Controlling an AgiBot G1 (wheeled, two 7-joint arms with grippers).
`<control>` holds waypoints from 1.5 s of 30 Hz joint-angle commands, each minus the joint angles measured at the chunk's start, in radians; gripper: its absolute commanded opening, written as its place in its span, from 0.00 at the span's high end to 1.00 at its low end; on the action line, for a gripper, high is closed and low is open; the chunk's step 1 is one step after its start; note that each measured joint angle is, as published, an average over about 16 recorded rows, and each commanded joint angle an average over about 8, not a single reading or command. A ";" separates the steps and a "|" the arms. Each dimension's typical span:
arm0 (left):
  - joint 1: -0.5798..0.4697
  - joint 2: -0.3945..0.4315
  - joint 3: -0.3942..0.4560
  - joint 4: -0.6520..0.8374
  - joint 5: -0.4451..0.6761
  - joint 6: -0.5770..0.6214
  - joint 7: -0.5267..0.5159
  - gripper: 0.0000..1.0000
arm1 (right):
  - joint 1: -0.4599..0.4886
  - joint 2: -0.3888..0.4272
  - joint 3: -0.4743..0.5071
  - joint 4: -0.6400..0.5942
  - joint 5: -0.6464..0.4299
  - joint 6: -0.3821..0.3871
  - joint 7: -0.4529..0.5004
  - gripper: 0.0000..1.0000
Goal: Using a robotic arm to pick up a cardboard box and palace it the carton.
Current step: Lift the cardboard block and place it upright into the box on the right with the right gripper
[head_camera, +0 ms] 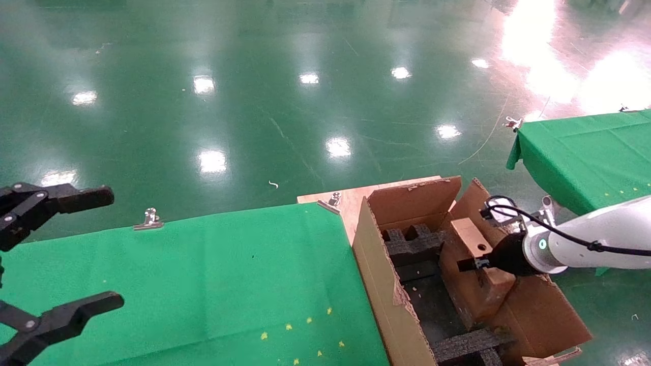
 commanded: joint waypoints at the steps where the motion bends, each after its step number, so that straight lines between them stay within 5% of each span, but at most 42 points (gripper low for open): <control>1: 0.000 0.000 0.000 0.000 0.000 0.000 0.000 0.00 | -0.006 -0.002 -0.001 -0.008 0.012 -0.006 -0.003 1.00; 26: 0.000 0.000 0.000 0.000 0.000 0.000 0.000 0.00 | -0.094 -0.127 0.015 -0.253 0.152 -0.026 -0.157 1.00; 27: 0.000 0.000 0.000 0.000 0.000 0.000 0.000 0.00 | -0.096 -0.131 0.016 -0.261 0.157 -0.027 -0.162 0.94; 35: 0.000 0.000 0.000 0.000 -0.001 0.000 0.000 0.00 | -0.103 -0.147 0.024 -0.300 0.180 -0.033 -0.191 0.00; 45: 0.000 0.000 0.000 0.000 0.000 0.000 0.000 0.00 | -0.087 -0.145 0.027 -0.300 0.174 -0.029 -0.183 0.00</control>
